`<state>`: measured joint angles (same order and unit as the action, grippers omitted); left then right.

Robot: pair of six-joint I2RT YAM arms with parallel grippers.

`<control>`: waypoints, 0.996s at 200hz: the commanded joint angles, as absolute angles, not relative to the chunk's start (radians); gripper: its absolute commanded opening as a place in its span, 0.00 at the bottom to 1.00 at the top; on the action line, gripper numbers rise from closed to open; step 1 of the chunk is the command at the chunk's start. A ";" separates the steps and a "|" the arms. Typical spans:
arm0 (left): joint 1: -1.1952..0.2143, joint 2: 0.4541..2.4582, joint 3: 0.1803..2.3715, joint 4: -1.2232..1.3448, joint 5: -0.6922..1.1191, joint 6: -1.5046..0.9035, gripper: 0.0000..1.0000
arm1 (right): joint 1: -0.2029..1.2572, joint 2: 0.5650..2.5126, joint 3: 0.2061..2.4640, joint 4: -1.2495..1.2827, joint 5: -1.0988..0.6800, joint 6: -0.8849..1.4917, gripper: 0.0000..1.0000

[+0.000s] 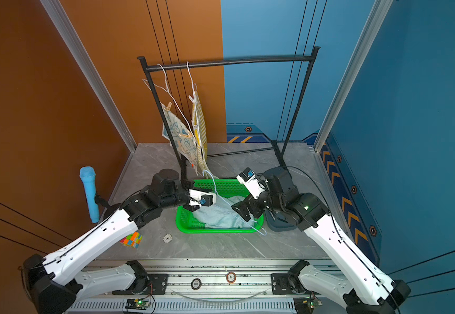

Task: Remove the clothespins securing towels to the hanger
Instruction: Place the hanger on the clothesline.

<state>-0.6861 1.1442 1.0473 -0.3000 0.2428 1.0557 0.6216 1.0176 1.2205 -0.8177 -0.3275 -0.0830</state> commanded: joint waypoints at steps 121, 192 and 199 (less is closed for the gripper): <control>-0.659 1.115 1.039 -0.264 0.231 1.011 0.00 | 0.693 1.033 1.154 -0.878 -0.285 -0.149 0.40; -0.656 1.117 1.039 -0.249 0.220 1.009 0.06 | 0.693 1.035 1.183 -0.882 -0.246 -0.138 0.00; -0.655 1.115 1.039 -0.246 0.218 0.974 0.09 | 0.693 1.033 1.186 -0.885 -0.241 -0.137 0.00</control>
<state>-0.6617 1.1313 1.0473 -0.2707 0.2195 1.0233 0.7063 1.0389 1.1572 -0.8558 -0.3035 -0.1619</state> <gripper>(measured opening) 0.071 0.055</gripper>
